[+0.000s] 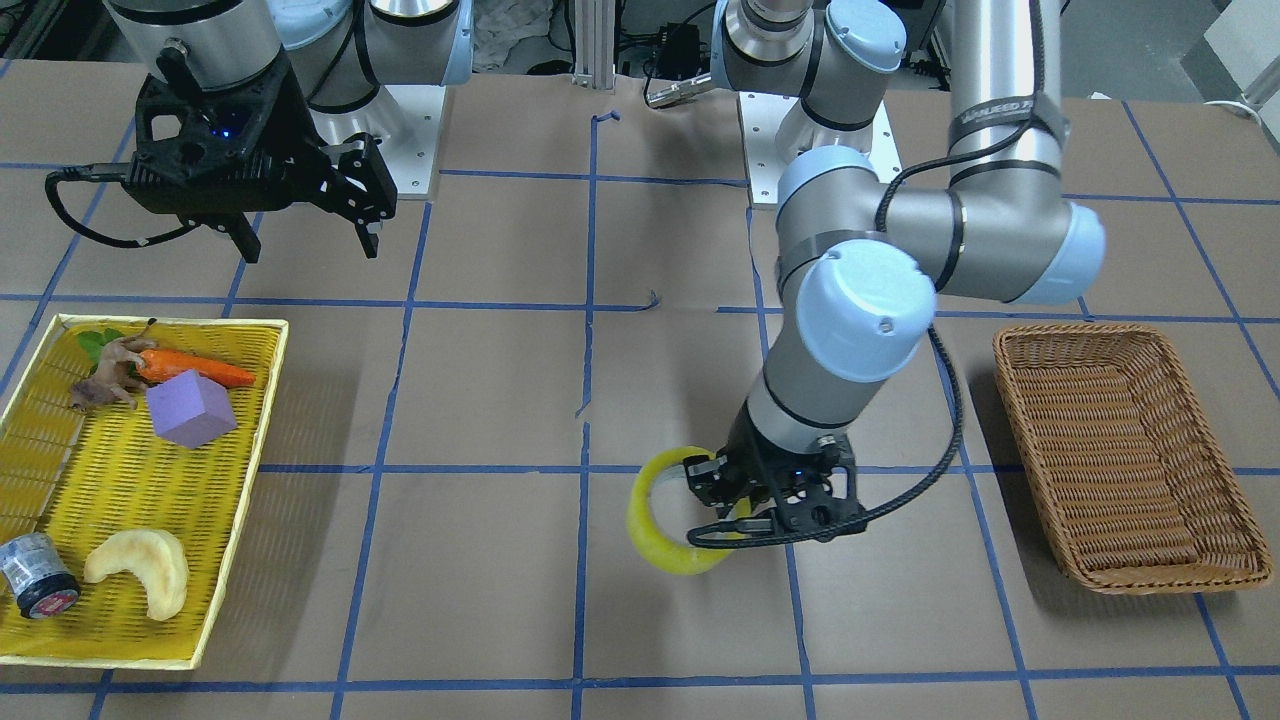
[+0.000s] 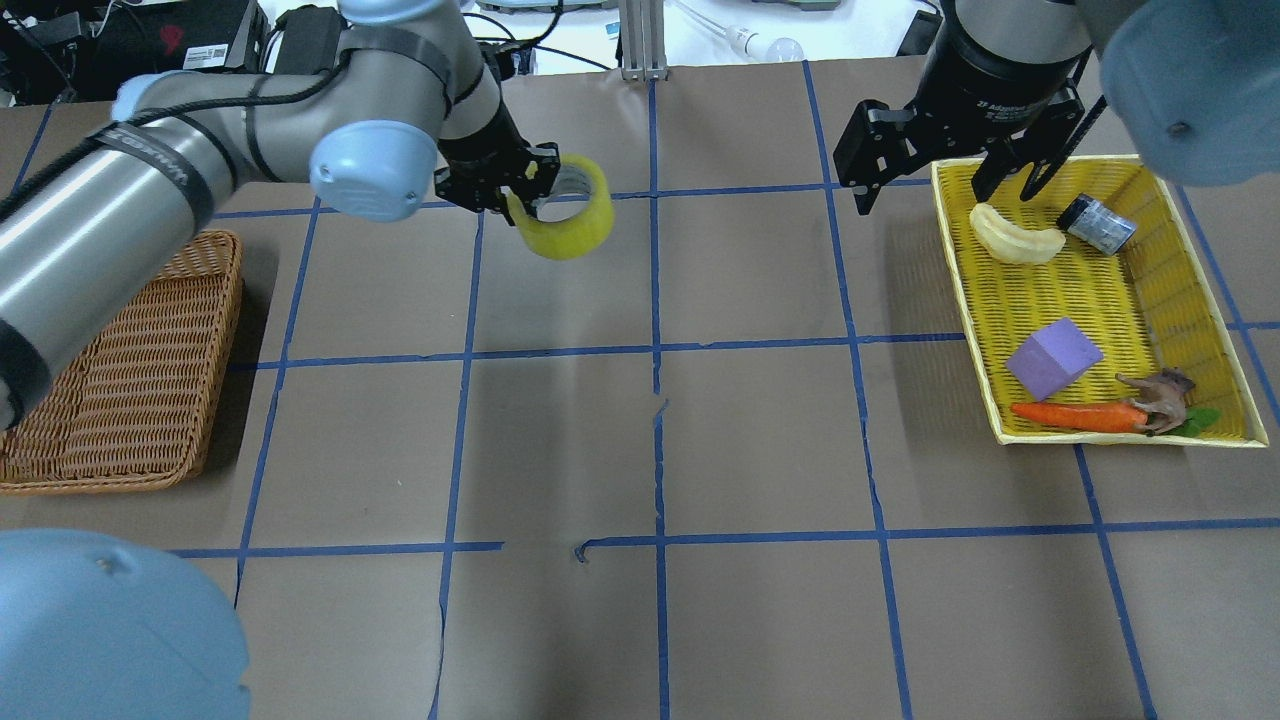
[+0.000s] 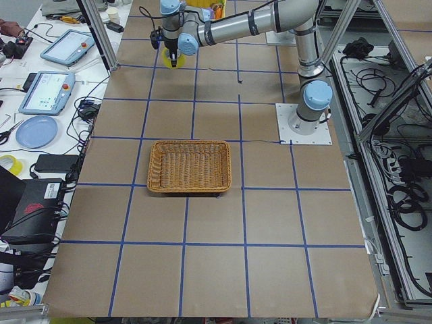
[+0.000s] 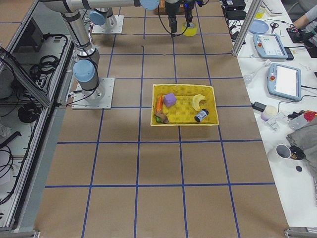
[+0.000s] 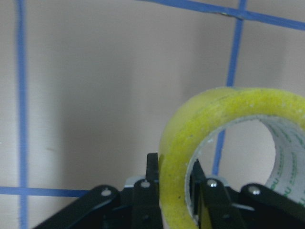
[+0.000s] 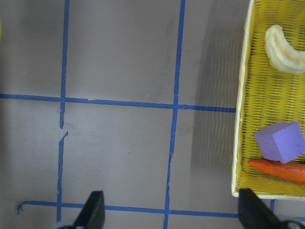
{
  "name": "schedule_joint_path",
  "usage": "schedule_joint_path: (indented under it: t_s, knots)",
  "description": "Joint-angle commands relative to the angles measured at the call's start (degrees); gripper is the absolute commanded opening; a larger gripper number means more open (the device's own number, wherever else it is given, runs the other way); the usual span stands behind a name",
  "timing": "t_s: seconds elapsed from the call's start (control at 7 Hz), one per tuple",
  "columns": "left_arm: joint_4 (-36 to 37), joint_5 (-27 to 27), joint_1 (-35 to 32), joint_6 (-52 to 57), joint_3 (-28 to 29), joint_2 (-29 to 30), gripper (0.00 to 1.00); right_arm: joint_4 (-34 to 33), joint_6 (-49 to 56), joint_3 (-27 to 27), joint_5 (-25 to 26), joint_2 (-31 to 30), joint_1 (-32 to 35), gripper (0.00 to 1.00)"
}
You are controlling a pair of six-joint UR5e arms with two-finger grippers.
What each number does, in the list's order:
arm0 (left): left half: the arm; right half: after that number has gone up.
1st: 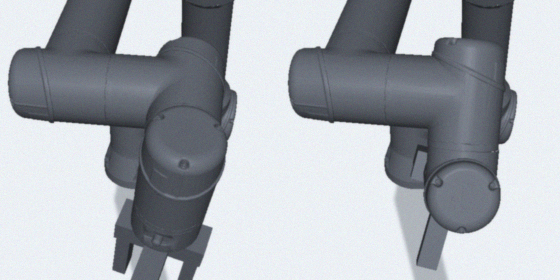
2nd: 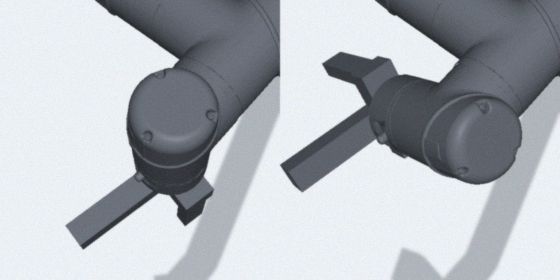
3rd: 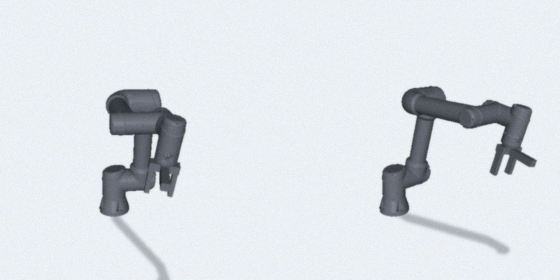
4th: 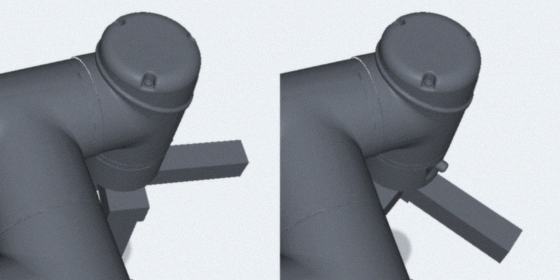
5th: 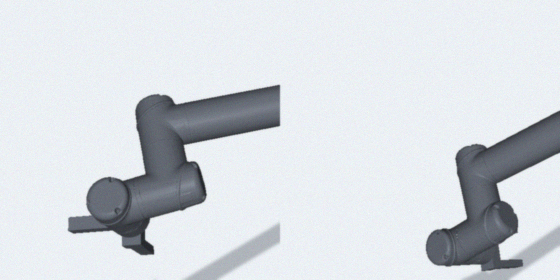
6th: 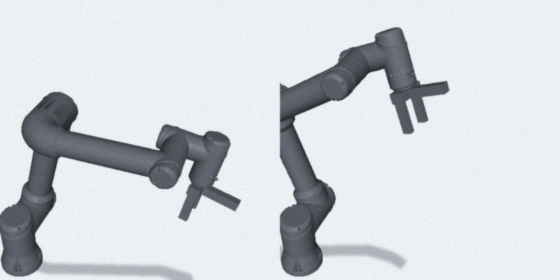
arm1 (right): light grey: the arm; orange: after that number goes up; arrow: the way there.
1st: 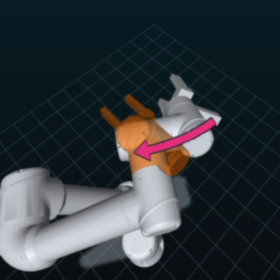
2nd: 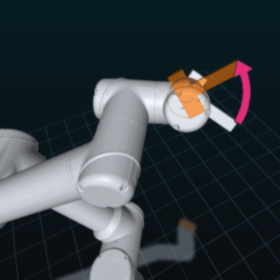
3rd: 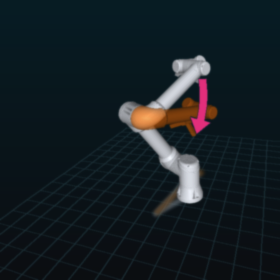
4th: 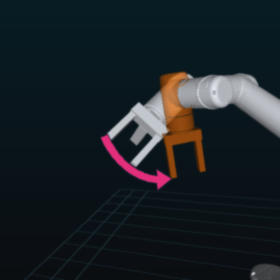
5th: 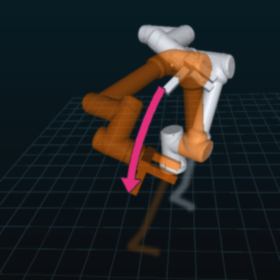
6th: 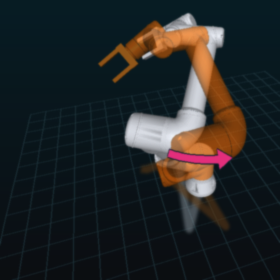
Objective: Transfer tape with both arms
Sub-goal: 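Lift the tape roll with the left gripper toward the wicker basket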
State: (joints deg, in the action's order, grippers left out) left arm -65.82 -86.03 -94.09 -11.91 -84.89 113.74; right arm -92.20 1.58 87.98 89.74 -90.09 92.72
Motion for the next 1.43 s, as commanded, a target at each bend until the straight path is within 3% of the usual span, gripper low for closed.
schedule_joint_path:
  t_s: [0.0,0.71,1.29]
  knots:
    - [-3.43,-3.61,9.75,10.9,0.43,-3.95,0.0,0.0,0.0,0.0,-0.09,0.0,0.0,1.0]
    - [-4.67,-3.88,37.95,48.33,-2.46,-5.55,0.0,0.0,0.0,0.0,-0.27,0.0,0.18,1.0]
    - [-1.86,-3.79,46.08,54.1,-8.35,-2.57,0.0,0.0,-0.09,0.0,-0.35,0.0,0.18,1.0]
